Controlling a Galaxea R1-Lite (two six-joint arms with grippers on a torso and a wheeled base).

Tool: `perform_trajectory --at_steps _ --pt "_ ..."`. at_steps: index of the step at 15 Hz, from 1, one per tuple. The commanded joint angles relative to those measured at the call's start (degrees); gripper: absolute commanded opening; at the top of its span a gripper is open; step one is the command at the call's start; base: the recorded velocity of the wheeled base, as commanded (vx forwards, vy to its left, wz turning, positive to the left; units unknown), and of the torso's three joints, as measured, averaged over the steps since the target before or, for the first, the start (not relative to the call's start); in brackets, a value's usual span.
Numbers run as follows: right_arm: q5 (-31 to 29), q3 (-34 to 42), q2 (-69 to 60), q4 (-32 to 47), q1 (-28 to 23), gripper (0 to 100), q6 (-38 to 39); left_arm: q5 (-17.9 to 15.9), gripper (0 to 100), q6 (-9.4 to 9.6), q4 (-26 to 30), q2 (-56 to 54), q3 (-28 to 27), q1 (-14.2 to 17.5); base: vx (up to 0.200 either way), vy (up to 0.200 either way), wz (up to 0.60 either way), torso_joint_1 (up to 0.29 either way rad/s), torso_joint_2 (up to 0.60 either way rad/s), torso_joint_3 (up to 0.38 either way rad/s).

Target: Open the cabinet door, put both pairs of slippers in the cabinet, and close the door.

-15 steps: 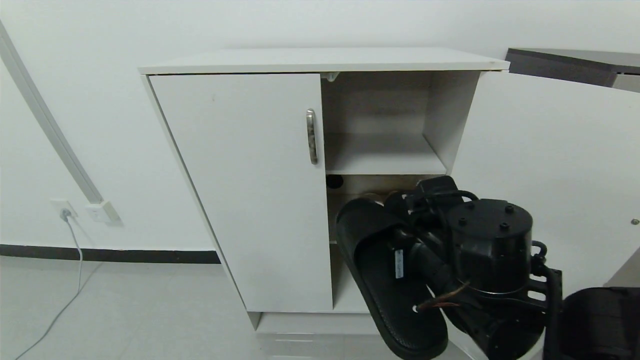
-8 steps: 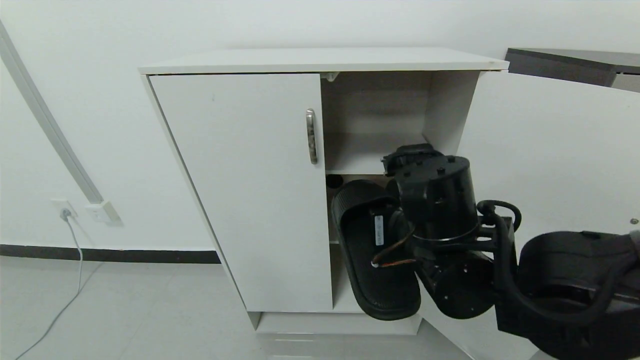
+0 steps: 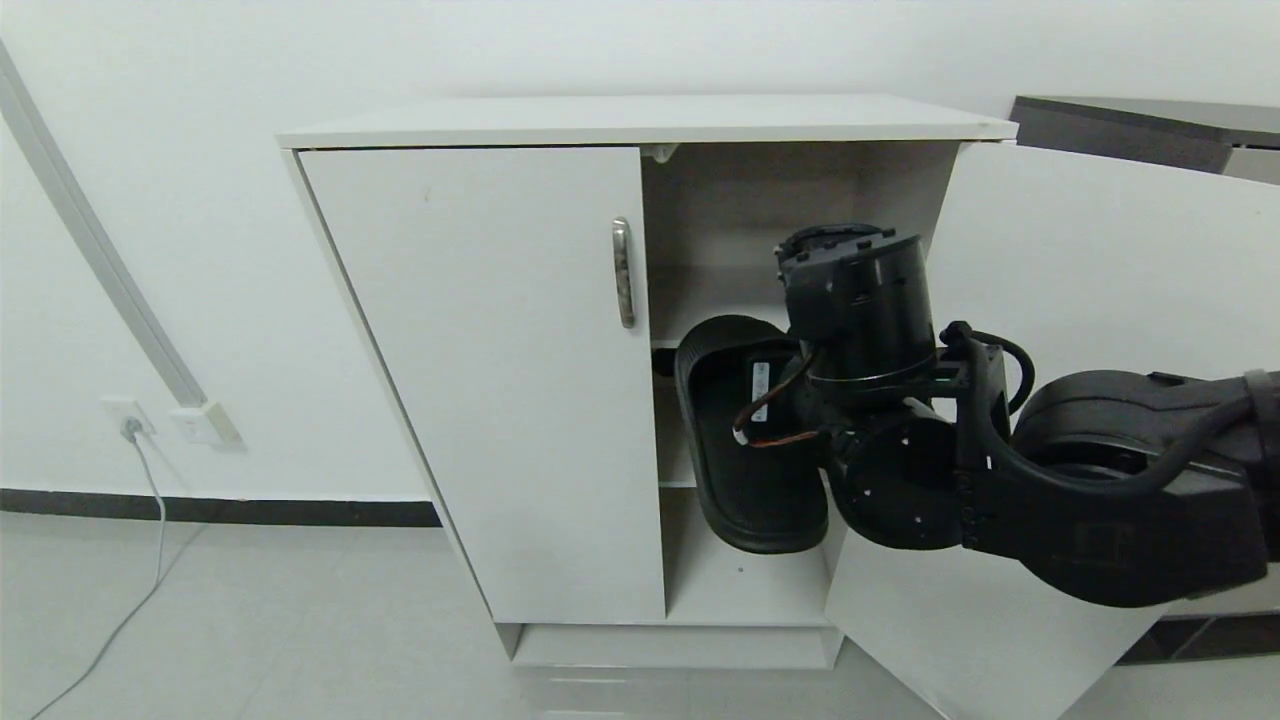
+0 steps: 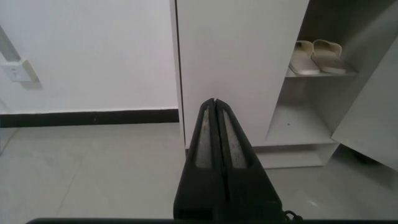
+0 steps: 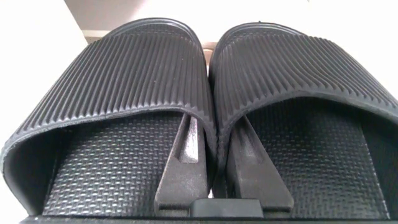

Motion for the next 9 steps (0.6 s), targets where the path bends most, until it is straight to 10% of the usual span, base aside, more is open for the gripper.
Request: perform_trajectory --at_steps 1,9 --pt "-0.02 0.29 0.22 -0.05 -0.37 0 0.28 0.05 0 0.01 0.0 0.09 0.01 0.01 0.0 0.0 0.0 0.0 0.0 0.0" --pt "0.06 0.03 0.4 -0.05 -0.89 0 0.28 0.05 0 0.01 0.0 0.09 0.01 0.01 0.05 0.0 0.0 0.001 0.0 0.001"
